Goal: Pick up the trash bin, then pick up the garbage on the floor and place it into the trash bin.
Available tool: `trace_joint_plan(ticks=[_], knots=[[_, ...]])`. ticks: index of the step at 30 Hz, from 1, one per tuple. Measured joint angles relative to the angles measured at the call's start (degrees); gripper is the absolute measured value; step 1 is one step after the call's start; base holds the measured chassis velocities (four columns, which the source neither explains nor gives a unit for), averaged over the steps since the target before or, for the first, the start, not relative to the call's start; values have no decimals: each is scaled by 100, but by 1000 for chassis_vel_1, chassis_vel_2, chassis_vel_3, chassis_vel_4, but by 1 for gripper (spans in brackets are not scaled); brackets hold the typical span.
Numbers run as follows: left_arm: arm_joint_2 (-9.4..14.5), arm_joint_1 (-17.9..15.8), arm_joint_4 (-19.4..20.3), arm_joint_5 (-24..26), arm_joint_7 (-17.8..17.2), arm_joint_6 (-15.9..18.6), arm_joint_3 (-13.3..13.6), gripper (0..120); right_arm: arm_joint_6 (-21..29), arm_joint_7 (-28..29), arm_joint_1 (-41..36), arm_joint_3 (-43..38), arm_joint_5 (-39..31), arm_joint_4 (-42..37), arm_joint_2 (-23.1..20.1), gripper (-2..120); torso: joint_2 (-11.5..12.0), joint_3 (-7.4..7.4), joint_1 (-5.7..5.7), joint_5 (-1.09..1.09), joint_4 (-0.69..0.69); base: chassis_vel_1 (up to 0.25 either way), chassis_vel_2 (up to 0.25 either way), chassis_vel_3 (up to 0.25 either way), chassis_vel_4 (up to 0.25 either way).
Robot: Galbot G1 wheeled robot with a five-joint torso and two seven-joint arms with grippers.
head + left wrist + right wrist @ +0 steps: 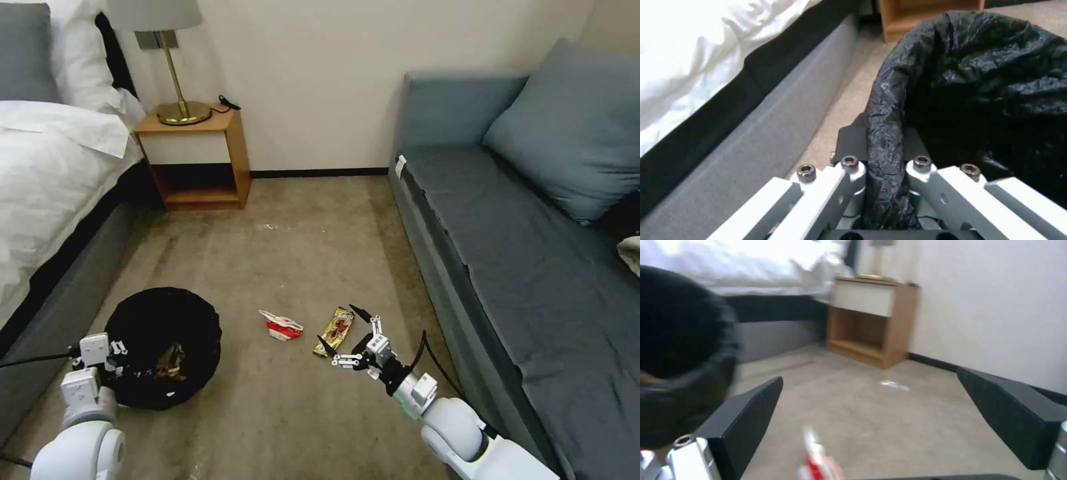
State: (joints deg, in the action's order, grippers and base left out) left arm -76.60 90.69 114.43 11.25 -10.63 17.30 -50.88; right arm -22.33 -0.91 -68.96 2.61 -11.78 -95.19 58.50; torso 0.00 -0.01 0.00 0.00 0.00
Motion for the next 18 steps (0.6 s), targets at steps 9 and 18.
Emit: trace_joint_plan(ticks=[9, 18], knots=[[-17, 84, 91, 21, 13, -78, -1, 7, 187, 1012, -315, -672, 181, 149, 525, 100, 0, 0, 1, 0, 0, -29, 28, 34, -36], [-15, 66, 116, 54, 21, -85, 1, 7, 171, 1019, -349, -785, 151, 190, 668, 100, 0, 1, 0, 0, 0, -121, 121, 133, -120]])
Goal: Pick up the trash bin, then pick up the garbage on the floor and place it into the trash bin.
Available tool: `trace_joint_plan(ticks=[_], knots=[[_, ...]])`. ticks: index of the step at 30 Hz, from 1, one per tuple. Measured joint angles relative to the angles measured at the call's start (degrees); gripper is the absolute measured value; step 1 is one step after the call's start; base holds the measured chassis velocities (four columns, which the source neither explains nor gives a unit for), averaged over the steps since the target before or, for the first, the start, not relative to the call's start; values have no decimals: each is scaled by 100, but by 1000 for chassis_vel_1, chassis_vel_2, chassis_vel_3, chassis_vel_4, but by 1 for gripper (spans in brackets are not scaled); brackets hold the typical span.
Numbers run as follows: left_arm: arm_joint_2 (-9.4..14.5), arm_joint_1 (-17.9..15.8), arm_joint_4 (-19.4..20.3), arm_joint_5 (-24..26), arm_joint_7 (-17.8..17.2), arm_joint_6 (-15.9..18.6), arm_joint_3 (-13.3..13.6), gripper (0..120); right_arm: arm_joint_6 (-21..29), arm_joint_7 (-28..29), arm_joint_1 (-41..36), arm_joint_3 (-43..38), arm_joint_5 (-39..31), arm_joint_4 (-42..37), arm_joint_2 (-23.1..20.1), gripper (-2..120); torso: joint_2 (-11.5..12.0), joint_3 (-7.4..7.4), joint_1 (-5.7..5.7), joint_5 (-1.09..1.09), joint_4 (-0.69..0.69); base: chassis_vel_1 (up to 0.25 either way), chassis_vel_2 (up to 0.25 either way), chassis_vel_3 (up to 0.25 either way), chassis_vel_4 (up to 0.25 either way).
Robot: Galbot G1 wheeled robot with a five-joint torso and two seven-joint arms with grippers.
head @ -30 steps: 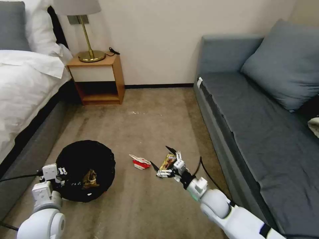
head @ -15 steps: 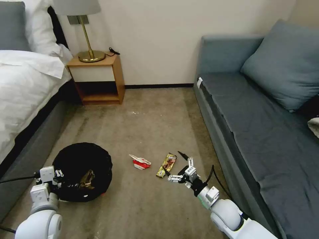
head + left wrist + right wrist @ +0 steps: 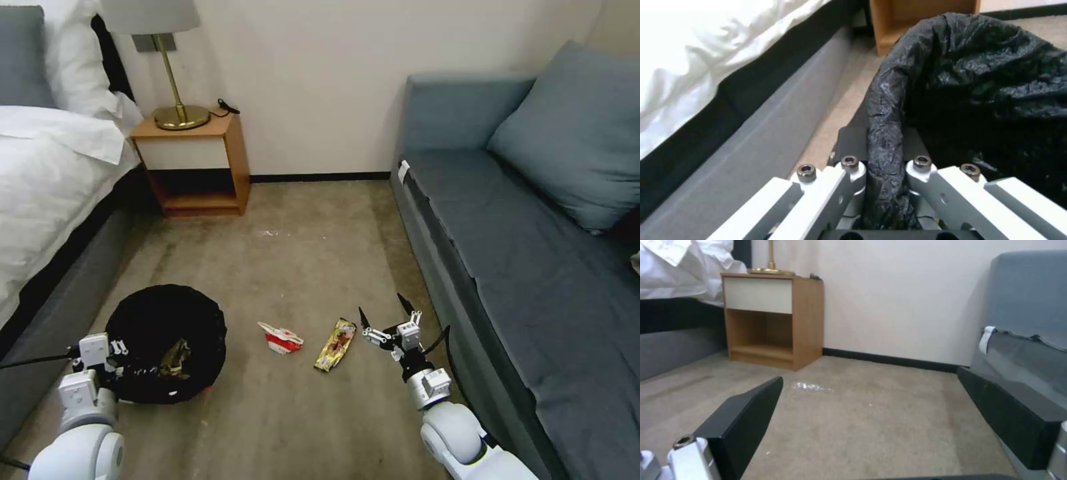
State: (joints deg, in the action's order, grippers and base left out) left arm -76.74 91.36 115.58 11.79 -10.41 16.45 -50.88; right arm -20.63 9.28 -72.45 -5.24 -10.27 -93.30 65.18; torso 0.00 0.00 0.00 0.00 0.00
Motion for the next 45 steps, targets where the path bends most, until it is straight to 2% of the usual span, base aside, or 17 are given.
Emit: trace_joint_plan(ticks=[8, 10, 13, 16, 17, 19, 20, 21, 23, 24, 25, 27, 36, 40, 45], knots=[[11, -17, 0, 20, 9, 0, 1, 7, -4, -57, 183, 115, -24, 117, -10, 100, 0, 0, 0, 2, 0, -178, 182, 180, -181], [11, -22, -5, 24, 10, 0, -1, 7, 2, -237, 381, 310, -68, 264, -47, 100, 0, 1, 0, 1, 0, -160, 156, 175, -173], [12, -34, -22, 25, 11, 0, -1, 7, 199, -270, 491, 478, -131, 302, -116, 100, 0, 1, 0, 0, -1, -133, 123, 125, -130], [13, -46, -34, 25, 13, 0, 0, 7, 809, -269, 726, 822, -398, 357, -294, 100, 0, 1, 0, -1, -1, -49, 36, 50, -32], [13, -46, -34, 25, 13, 0, 0, 7, 809, -269, 726, 822, -398, 357, -294, 100, 0, 1, 0, -1, -1, 0, 0, 0, 0], [14, -27, -34, 24, 13, 0, 1, 7, 1481, -177, 983, 1088, -588, 454, -401, 100, 0, 0, 0, 0, 0, 0, 0, 0, 0], [14, -27, -34, 24, 13, 0, 1, 7, 1481, -177, 983, 1088, -588, 454, -401, 100, 0, 0, 0, 0, 0, 0, 0, 0, 0], [19, -2, -22, 24, 13, 0, -1, 7, 1920, -87, 1092, 1217, -732, 466, -437, 100, 0, 0, 0, 0, 0, 0, 0, 0, 0], [47, 18, 36, 26, 13, 9, -6, 7, 3337, 413, 1335, 1489, -1575, 335, -458, 100, 0, 0, 0, 2, 1, 0, 0, 0, 0], [47, 18, 36, 26, 13, 9, -6, 7, 3337, 413, 1335, 1489, -1575, 335, -458, 100, 0, 0, 0, 2, 1, 0, 0, 0, 0], [63, 17, 73, 33, 13, 22, -12, 7, 3861, 748, 1413, 1564, -2053, 275, -421, 100, 0, 0, 0, -1, 1, 0, 0, 0, 0], [92, 23, 124, 57, 13, 44, -14, 7, 4567, 1336, 1515, 1612, -2763, 272, -267, 100, 0, 0, 0, 1, 1, 0, 0, 0, 0], [286, 120, 244, 144, 13, 88, -64, 7, 5153, 1973, 1464, 1426, -3450, 585, 232, 100, 0, 0, 0, 0, 0, 0, 0, 0, 0], [373, 144, 289, 194, 13, 141, -72, 7, 5234, 2039, 1433, 1407, -3433, 786, 381, 100, 0, 0, 0, 0, 0, 0, 0, 0, 0], [366, 178, 290, 199, 13, 138, -42, 7, 5235, 2016, 1420, 1365, -3274, 1095, 612, 100, 0, 0, 0, 0, 0, 0, 0, 0, 0]])
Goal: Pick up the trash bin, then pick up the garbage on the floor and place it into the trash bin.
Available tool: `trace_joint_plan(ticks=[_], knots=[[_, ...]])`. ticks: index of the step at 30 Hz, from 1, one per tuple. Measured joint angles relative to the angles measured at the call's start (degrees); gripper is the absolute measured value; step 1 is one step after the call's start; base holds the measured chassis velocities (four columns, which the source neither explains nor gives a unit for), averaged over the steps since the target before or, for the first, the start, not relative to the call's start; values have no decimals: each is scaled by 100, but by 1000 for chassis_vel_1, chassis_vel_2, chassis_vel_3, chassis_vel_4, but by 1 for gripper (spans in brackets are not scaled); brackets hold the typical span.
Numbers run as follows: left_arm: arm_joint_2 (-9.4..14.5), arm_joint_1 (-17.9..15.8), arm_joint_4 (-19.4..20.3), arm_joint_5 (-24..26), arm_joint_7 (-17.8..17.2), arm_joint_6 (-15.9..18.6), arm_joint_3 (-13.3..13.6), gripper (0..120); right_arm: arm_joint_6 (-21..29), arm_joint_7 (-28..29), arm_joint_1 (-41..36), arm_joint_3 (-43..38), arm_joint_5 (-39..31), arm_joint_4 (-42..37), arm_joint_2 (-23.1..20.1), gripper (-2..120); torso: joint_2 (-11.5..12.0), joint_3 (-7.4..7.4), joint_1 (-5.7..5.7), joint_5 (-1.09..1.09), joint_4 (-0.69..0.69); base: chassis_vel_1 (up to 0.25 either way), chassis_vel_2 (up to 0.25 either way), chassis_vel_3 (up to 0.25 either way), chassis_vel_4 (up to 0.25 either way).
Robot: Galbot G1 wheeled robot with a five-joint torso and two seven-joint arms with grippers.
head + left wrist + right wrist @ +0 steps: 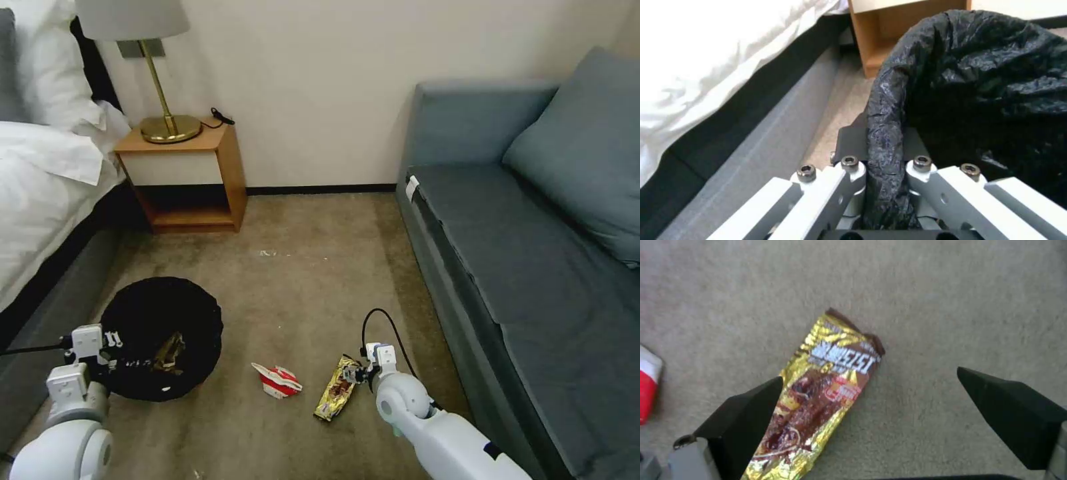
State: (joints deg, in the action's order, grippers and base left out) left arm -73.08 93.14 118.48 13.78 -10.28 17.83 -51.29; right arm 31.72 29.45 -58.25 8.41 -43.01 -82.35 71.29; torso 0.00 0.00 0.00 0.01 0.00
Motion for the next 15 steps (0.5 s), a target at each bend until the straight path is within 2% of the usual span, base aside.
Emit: trace_joint_plan(ticks=[5, 9, 13, 15], knots=[[-8, 58, 0, -10, -7, -43, 19, 7, -55, -164, 86, -3, 396, 480, 296, 100, 0, 0, 0, 0, 0, 0, 0, 0, 0], [23, 73, -1, 0, -11, -53, -9, 7, -71, -260, 165, 4, 538, 749, 469, 91, 0, 0, 0, 0, 1, 0, 0, 0, 0], [29, 72, -5, 11, -25, -56, -27, 7, -81, -402, 190, 27, 715, 891, 589, 73, 0, 0, 0, 0, 1, 0, 0, 0, 0], [23, 72, -5, 11, -32, -61, -27, 7, -81, -439, 192, 38, 771, 922, 597, 68, 0, 0, 0, 0, 0, 0, 0, 0, 0]])
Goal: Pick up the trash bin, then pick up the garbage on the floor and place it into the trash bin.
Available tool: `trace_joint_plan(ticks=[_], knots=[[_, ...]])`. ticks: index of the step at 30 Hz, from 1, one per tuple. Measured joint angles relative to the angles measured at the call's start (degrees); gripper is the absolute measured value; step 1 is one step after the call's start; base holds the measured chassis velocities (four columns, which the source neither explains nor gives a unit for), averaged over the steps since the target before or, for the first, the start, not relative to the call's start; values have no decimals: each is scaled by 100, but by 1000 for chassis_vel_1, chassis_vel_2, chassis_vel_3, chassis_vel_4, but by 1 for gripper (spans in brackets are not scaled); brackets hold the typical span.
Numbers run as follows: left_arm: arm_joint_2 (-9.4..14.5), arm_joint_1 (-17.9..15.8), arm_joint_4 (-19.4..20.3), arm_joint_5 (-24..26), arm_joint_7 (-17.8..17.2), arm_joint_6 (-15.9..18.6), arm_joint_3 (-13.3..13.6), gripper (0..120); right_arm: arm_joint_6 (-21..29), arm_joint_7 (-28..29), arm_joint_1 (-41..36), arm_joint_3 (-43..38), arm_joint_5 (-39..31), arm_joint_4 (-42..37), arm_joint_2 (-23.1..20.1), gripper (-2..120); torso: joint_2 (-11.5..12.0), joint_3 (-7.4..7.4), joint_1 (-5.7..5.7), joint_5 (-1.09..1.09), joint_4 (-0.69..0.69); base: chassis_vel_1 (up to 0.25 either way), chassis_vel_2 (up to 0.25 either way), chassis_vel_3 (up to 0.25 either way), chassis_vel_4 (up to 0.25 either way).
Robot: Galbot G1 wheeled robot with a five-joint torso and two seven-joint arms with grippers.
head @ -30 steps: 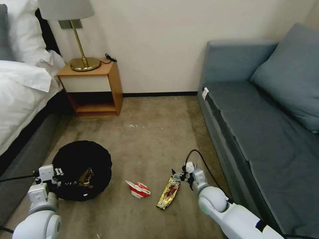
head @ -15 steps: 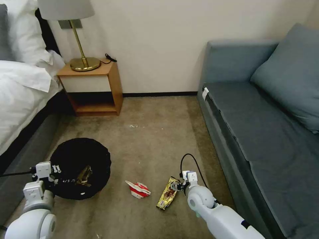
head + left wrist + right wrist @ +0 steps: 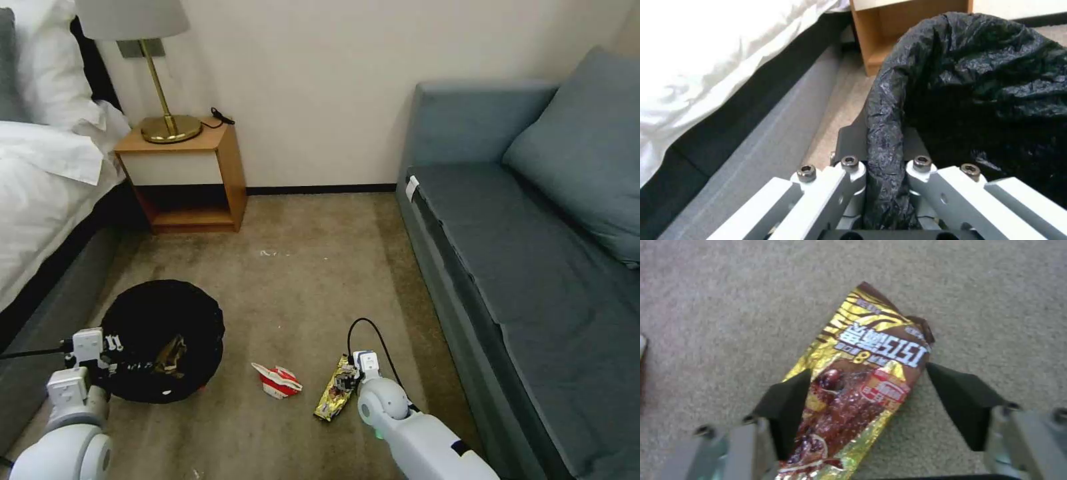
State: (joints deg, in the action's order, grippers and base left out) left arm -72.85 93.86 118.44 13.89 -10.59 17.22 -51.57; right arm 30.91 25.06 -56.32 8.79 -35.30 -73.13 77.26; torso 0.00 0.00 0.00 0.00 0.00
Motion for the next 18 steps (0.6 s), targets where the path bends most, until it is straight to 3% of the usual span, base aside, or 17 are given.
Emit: trace_joint_plan(ticks=[3, 7, 14, 18], knots=[[-15, 1, 0, 0, -10, -14, 0, 7, 16, -27, 5, 13, 61, 47, 18, 60, 0, 0, 0, 1, 0, 0, 0, 0, 0], [-41, 0, 0, -6, -16, -21, 5, 7, 21, -129, -8, 13, 198, 113, 40, 39, 0, 0, 0, 0, 0, 0, 0, 0, 0], [-60, -12, 2, -19, -19, -22, 27, 7, -77, -194, -24, 16, 360, 133, 27, 21, 0, 0, 0, 0, 0, 0, 0, 0, 0], [-63, -23, 2, -22, -20, -22, 35, 7, -245, -241, -28, 42, 564, 181, 13, 1, 0, 0, 0, 0, 0, 0, 0, 0, 0]])
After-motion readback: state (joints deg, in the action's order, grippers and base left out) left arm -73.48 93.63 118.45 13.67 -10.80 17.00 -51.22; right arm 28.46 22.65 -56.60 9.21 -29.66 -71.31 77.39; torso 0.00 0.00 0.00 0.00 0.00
